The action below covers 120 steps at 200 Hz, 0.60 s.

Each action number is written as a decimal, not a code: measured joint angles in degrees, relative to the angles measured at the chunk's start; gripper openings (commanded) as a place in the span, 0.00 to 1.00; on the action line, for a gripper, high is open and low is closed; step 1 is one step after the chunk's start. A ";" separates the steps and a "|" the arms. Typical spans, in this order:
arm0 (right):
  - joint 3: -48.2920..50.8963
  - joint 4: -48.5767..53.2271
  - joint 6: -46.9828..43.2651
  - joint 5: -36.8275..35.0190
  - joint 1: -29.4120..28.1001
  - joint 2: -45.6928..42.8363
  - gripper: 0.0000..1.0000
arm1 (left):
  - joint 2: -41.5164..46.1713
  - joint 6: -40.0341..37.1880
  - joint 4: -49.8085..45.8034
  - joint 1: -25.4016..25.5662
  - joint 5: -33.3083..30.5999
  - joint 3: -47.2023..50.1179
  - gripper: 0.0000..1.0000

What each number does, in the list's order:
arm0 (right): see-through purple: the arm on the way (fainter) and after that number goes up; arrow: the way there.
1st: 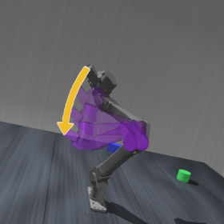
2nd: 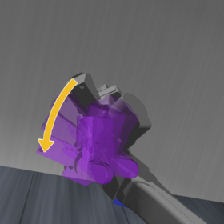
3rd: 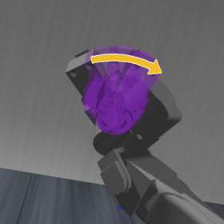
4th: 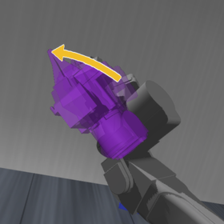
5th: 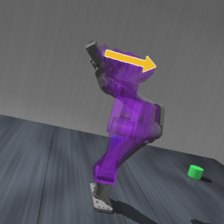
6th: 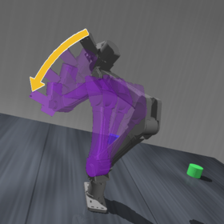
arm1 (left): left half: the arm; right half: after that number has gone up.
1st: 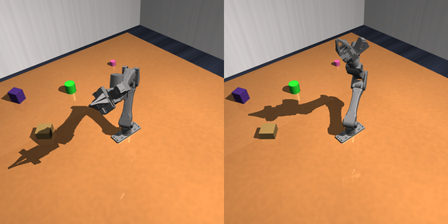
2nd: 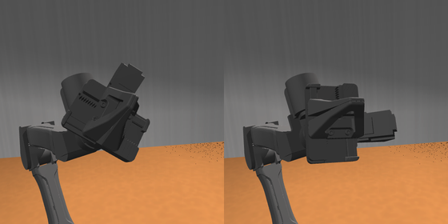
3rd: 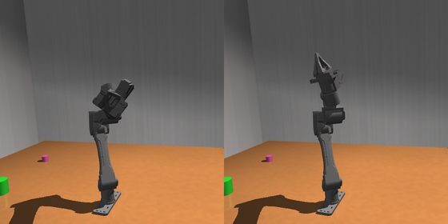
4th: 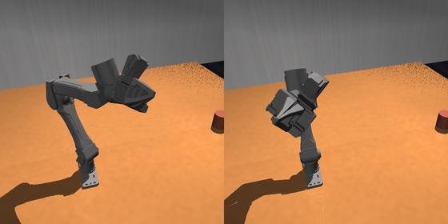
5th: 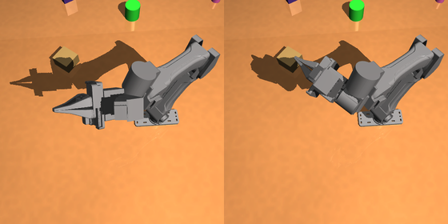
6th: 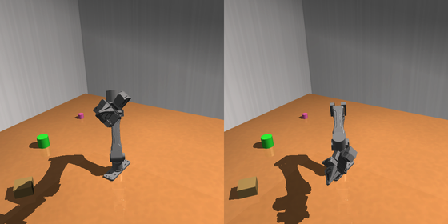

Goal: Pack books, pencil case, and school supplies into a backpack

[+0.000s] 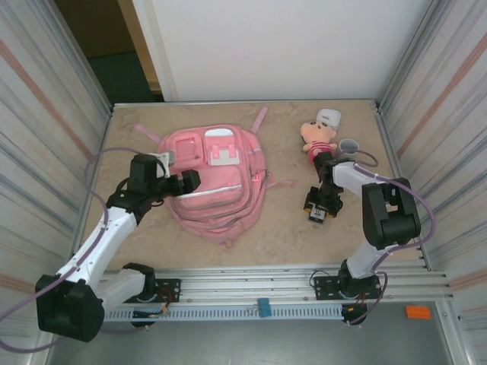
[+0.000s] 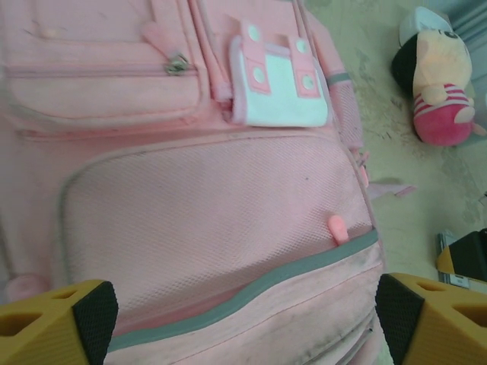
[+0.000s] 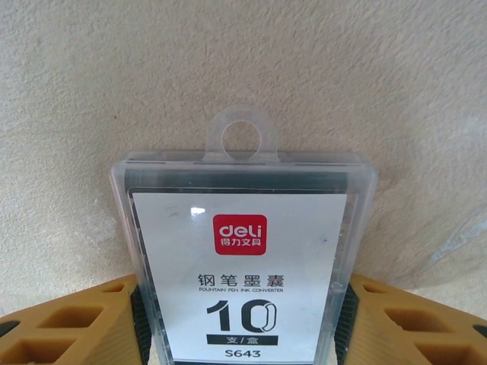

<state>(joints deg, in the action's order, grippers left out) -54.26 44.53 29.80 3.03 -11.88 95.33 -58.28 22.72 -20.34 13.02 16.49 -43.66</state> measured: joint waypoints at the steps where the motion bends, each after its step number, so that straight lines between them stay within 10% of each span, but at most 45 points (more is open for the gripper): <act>1: 0.13 -0.20 0.02 0.02 0.00 -0.17 0.55 | 0.13 -0.31 -0.31 -0.11 0.00 -0.20 0.90; 120: 17.81 -28.76 8.59 1.81 -15.02 -35.39 0.54 | -6.03 -40.35 -14.53 4.33 4.37 -15.26 0.77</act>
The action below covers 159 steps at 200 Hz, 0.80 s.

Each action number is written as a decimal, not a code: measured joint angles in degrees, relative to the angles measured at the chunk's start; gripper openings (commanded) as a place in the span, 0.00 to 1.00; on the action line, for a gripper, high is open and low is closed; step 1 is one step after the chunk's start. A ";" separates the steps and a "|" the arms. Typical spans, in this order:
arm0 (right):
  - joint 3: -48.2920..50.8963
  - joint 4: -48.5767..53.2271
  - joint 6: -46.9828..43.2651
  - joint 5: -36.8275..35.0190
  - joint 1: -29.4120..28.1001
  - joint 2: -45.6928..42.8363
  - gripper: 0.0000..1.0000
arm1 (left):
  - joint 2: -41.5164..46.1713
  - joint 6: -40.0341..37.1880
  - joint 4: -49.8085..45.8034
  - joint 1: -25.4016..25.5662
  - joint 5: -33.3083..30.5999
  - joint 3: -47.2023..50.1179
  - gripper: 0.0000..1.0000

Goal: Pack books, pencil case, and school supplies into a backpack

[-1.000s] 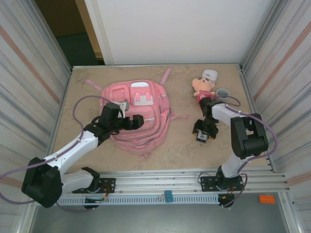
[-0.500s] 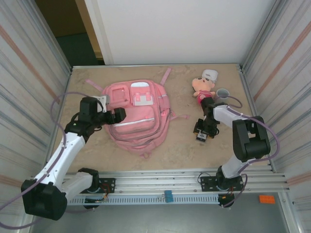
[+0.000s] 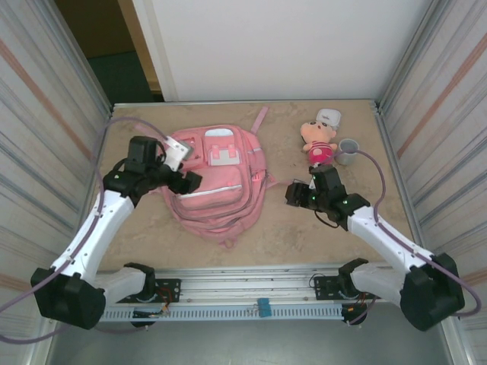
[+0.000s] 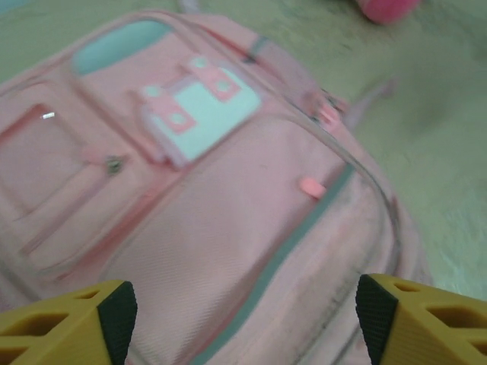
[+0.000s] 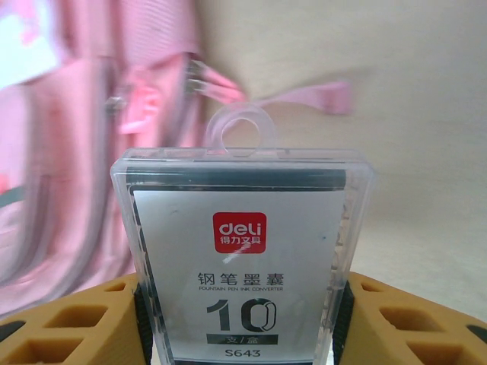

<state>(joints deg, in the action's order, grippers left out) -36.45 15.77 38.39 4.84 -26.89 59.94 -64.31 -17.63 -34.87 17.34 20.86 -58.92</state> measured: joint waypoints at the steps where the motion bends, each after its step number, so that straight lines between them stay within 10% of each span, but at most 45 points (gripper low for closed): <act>1: 0.07 -0.09 0.02 -0.07 -0.11 -0.13 0.54 | -0.07 -0.68 -0.13 0.55 -0.07 0.02 0.77; 50: 1.27 -6.19 0.22 -1.84 -5.35 -1.22 0.54 | -5.53 -17.75 -0.90 20.72 -14.58 4.46 0.78; 96: 0.85 -6.47 -0.28 -4.00 -9.42 2.12 0.54 | -12.57 -21.88 3.61 22.43 -25.62 7.52 0.77; 159: -2.21 -4.72 -1.55 -7.80 -11.76 2.78 0.54 | -14.21 -21.92 8.57 20.41 -29.49 7.50 0.28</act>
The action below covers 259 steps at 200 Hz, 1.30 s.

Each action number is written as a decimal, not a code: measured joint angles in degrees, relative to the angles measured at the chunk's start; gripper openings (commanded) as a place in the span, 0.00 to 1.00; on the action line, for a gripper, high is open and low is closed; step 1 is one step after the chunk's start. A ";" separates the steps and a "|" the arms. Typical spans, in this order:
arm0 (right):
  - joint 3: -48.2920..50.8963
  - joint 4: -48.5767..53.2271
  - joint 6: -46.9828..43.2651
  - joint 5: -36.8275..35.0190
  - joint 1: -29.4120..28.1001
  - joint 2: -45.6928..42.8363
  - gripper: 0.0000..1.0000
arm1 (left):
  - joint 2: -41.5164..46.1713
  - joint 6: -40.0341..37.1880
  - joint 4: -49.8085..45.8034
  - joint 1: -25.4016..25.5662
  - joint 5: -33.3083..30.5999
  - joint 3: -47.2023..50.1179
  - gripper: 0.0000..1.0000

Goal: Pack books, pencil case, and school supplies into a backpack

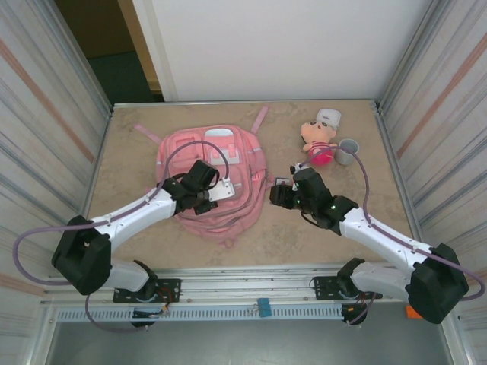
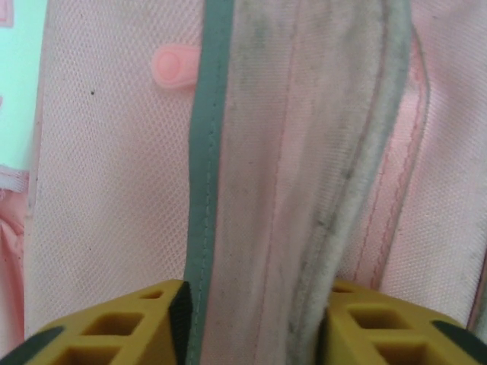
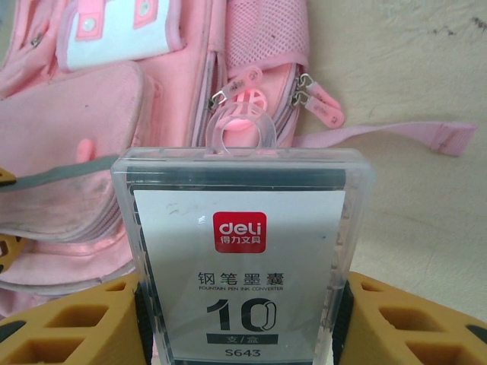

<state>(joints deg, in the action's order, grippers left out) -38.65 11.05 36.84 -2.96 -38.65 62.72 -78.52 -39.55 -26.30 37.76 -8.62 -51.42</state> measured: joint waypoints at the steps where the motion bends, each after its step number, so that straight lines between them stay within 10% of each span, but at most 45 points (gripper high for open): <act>1: -0.02 0.02 0.00 -0.04 0.00 0.00 0.54 | 0.02 0.00 0.00 -0.04 0.00 0.00 0.27; 59: -0.04 0.07 -0.02 -0.74 -1.03 0.00 0.54 | 4.59 3.08 2.95 -1.84 -0.22 0.04 0.00; 259: 3.98 -5.35 -2.84 -2.78 -3.56 -6.19 0.52 | 13.16 41.13 -3.26 -2.12 18.99 -1.29 0.00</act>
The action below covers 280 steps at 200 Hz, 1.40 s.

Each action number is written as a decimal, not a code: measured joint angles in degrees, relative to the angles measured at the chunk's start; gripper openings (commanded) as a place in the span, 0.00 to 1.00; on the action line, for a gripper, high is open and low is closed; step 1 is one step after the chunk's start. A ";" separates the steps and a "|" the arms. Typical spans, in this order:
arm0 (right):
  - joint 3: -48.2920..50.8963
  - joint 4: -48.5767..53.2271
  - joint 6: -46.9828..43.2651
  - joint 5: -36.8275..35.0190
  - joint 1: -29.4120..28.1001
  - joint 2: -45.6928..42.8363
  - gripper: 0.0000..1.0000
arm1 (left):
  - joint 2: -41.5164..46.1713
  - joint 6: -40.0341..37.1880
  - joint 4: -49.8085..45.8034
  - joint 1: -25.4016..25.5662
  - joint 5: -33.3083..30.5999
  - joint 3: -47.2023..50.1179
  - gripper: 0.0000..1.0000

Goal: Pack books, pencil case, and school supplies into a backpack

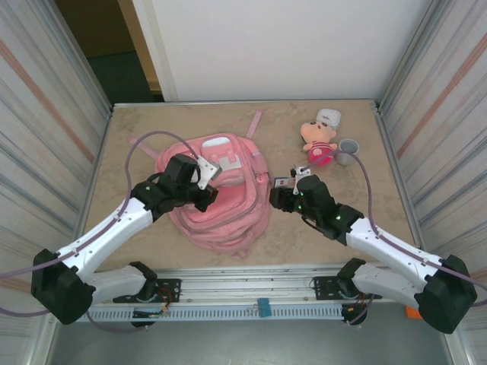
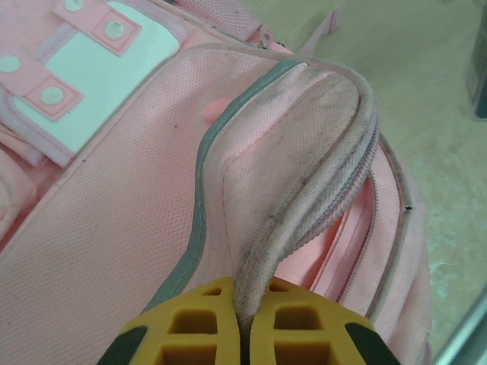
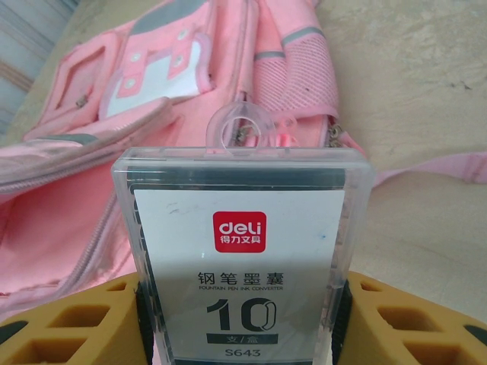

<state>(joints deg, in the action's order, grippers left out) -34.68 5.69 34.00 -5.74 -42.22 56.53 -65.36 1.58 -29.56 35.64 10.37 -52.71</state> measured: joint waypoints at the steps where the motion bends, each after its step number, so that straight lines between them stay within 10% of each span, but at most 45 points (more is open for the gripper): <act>1: 0.00 -0.13 -0.02 0.00 -0.11 0.07 0.52 | 0.00 0.07 -0.02 0.04 0.02 0.00 0.00; 166: -16.11 -2.25 -41.40 -8.48 -23.82 16.46 0.47 | -3.72 6.21 -9.29 -6.56 14.05 -10.88 0.00; 280: -22.25 1.22 -54.66 -12.22 -20.24 26.71 0.62 | -6.10 6.43 -9.05 -7.85 20.02 -11.80 0.00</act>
<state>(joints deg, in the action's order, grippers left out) -56.93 6.92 -20.67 -17.96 -62.46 83.24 -71.46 8.01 -38.61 27.79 30.39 -64.51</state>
